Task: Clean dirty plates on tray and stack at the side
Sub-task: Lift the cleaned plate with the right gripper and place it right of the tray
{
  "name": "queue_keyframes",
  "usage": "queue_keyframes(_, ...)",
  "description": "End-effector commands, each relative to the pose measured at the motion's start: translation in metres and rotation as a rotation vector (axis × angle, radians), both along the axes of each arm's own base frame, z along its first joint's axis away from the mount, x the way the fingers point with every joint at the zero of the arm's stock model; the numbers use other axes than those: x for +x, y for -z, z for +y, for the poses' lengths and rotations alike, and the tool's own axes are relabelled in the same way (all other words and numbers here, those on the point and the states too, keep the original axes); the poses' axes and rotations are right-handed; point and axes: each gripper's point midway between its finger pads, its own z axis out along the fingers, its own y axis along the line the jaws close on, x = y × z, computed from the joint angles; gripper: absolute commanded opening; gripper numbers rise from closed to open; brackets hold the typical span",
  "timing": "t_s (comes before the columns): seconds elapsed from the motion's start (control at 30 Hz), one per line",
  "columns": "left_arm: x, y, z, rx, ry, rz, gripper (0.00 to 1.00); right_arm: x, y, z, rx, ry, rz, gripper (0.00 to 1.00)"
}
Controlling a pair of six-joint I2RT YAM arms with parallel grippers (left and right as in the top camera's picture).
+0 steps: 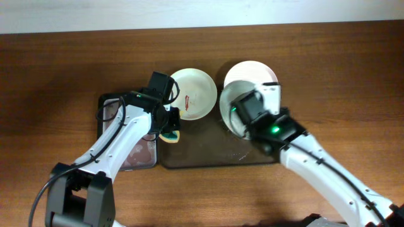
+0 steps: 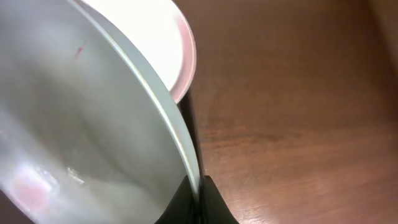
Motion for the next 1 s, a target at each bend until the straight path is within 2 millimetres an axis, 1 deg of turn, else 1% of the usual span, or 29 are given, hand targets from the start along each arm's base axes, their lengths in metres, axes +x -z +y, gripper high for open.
queue_keyframes(0.0,0.001,-0.005,-0.002,-0.011,0.021,-0.014,0.01,0.006,0.011,-0.024,0.207,0.116,0.044,0.04)
queue_keyframes(0.1,0.001,-0.005,-0.002,-0.011,0.021,-0.014,0.01,0.008,0.018,-0.062,0.313,0.233,0.068,0.04)
queue_keyframes(0.2,0.001,-0.005,-0.002,-0.011,0.021,-0.014,0.01,0.001,0.025,-0.108,0.418,0.376,0.084,0.04)
queue_keyframes(0.23,0.002,-0.005,-0.003,-0.011,0.021,-0.014,0.01,-0.003,0.028,-0.125,0.443,0.424,0.091,0.04)
queue_keyframes(0.3,0.002,-0.005,-0.003,-0.011,0.021,-0.014,0.01,-0.011,0.035,-0.151,0.471,0.490,0.107,0.04)
queue_keyframes(0.37,0.002,-0.005,-0.003,-0.011,0.021,-0.015,0.01,-0.022,0.048,-0.178,0.502,0.580,0.128,0.04)
queue_keyframes(0.47,0.002,-0.005,-0.003,-0.011,0.021,-0.014,0.01,-0.037,0.069,-0.207,0.526,0.688,0.171,0.04)
queue_keyframes(0.53,0.002,-0.005,-0.003,-0.011,0.021,-0.014,0.01,-0.042,0.083,-0.216,0.558,0.713,0.206,0.04)
queue_keyframes(0.67,0.002,-0.005,-0.003,-0.011,0.021,-0.014,0.01,-0.043,0.105,-0.218,0.614,0.698,0.266,0.04)
queue_keyframes(0.73,0.002,-0.005,-0.003,-0.011,0.021,-0.014,0.01,-0.043,0.109,-0.217,0.616,0.699,0.279,0.04)
queue_keyframes(0.87,0.002,-0.005,-0.003,-0.011,0.021,-0.014,0.02,-0.041,0.110,-0.218,0.614,0.696,0.271,0.04)
queue_keyframes(0.9,0.002,-0.005,-0.003,-0.011,0.021,-0.014,0.01,-0.041,0.110,-0.218,0.614,0.696,0.271,0.05)
queue_keyframes(0.97,0.002,-0.005,-0.003,-0.011,0.021,-0.014,0.01,-0.041,0.110,-0.218,0.614,0.696,0.271,0.44)
